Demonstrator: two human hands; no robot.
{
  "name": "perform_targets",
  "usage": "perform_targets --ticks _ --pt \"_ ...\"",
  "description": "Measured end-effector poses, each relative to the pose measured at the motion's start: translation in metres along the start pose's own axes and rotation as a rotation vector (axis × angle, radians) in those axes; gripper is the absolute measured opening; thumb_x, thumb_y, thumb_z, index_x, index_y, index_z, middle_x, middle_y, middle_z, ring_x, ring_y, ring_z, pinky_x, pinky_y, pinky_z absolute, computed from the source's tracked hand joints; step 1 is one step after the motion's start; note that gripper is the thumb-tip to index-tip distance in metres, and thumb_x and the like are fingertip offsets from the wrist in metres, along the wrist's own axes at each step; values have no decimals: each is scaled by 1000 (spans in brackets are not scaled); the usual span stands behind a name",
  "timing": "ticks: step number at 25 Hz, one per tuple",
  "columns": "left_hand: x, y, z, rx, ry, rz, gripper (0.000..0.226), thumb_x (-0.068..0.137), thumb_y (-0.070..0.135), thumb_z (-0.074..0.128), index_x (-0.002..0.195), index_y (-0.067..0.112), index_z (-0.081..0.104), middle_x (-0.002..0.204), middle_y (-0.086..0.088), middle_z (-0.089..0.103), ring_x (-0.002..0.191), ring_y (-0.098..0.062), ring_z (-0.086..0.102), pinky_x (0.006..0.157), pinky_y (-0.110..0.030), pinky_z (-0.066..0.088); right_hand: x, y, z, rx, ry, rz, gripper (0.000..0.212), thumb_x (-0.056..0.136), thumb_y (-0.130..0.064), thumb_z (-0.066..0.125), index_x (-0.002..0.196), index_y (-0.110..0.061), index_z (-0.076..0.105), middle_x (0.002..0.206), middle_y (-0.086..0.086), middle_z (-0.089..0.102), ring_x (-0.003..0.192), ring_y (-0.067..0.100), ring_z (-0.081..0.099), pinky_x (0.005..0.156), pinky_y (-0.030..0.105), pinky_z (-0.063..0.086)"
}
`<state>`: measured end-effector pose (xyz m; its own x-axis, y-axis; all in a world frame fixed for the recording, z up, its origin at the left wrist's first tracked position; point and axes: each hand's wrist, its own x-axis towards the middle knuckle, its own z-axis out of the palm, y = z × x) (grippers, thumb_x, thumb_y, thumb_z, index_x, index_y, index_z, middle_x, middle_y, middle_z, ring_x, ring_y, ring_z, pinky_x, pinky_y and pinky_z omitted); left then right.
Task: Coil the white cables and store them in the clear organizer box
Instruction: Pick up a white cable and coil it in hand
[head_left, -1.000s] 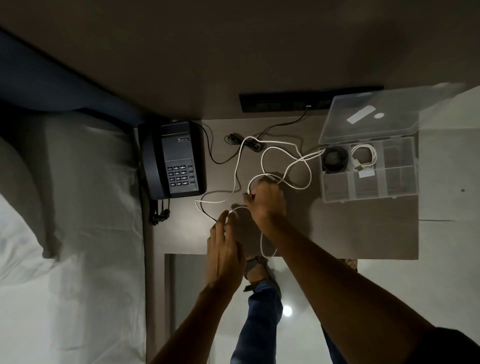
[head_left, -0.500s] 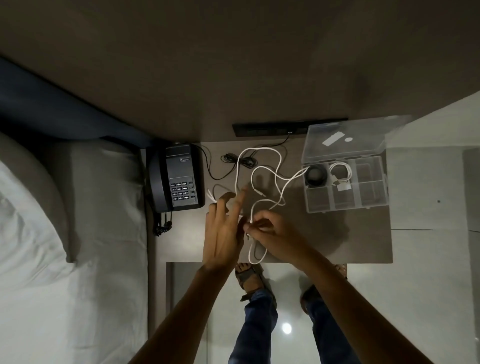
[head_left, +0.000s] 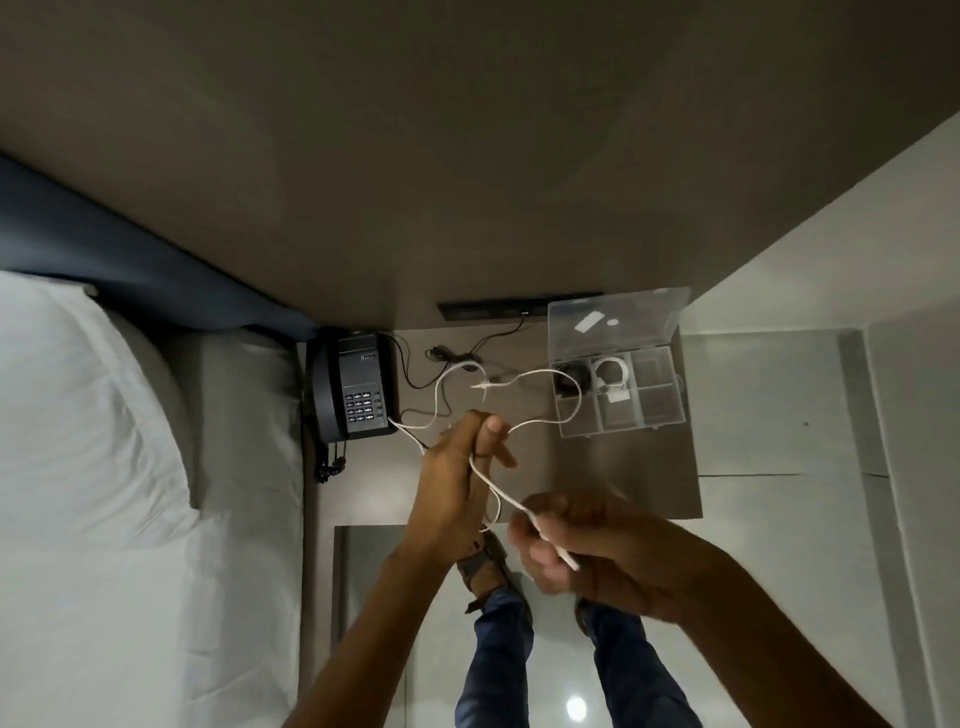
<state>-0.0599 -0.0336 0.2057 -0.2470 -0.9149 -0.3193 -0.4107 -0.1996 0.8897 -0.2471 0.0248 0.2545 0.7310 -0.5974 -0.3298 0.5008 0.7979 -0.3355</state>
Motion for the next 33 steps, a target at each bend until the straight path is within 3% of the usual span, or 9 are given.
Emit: perform_targets --ticks 3,6,8,11,15,19,24,28,33 --pt "-28 59 -8 -153 -35 44 39 116 30 44 90 8 64 75 -13 63 67 -19 64 66 -29 55 -25 -21 60 312 -229 -139 25 109 -24 62 118 -4 72 91 -2 69 75 4 61 76 18 56" --pt "-60 102 -20 -138 -107 80 37 109 37 54 92 8 67 75 -24 54 64 -34 51 60 -44 48 -47 -52 112 437 -242 -341 18 108 -15 62 114 0 71 94 7 69 77 12 58 82 24 57" --pt "-80 124 -26 -42 -155 154 35 109 40 57 96 10 70 75 -14 57 67 -30 54 64 -37 48 -59 -69 137 536 -160 -486 16 109 -12 61 116 0 70 118 17 72 107 24 72 101 31 59" --pt "-100 154 -39 137 -234 277 31 112 39 55 103 14 72 79 2 60 69 -16 57 65 -27 49 -69 -81 154 545 82 -657 26 110 -16 55 127 -6 72 157 22 57 149 31 55 126 41 44" --pt "-114 192 -58 71 -196 239 21 110 33 63 100 18 73 76 -3 59 64 -12 54 61 -23 46 -81 -67 165 -584 758 -753 30 112 -17 54 137 -22 70 156 -3 63 145 9 58 122 33 47" --pt "-110 231 -70 -59 -221 268 18 106 27 67 99 11 73 65 -7 59 55 -25 54 56 -34 49 -100 -40 170 -1181 694 -542 29 111 -28 54 136 -23 68 116 5 79 105 12 75 91 31 65" --pt "-101 263 -72 -119 -282 299 32 101 22 70 91 -8 64 62 -21 53 50 -15 48 53 -29 45 -123 -45 192 -877 384 -407 32 116 -29 46 131 -15 70 107 -2 82 105 16 79 95 23 61" --pt "-108 275 -63 -223 -328 272 49 105 39 65 81 -4 56 66 -31 38 55 -34 37 54 -39 38 -136 -57 214 -112 36 -232 30 111 -27 57 119 -3 74 89 5 76 84 15 75 82 25 62" --pt "-129 281 -47 -141 -366 256 42 111 57 45 91 32 73 72 -20 50 64 -41 47 62 -49 47 -137 -85 249 415 -97 -597 30 117 -15 40 122 3 63 149 29 61 141 36 61 123 43 45"
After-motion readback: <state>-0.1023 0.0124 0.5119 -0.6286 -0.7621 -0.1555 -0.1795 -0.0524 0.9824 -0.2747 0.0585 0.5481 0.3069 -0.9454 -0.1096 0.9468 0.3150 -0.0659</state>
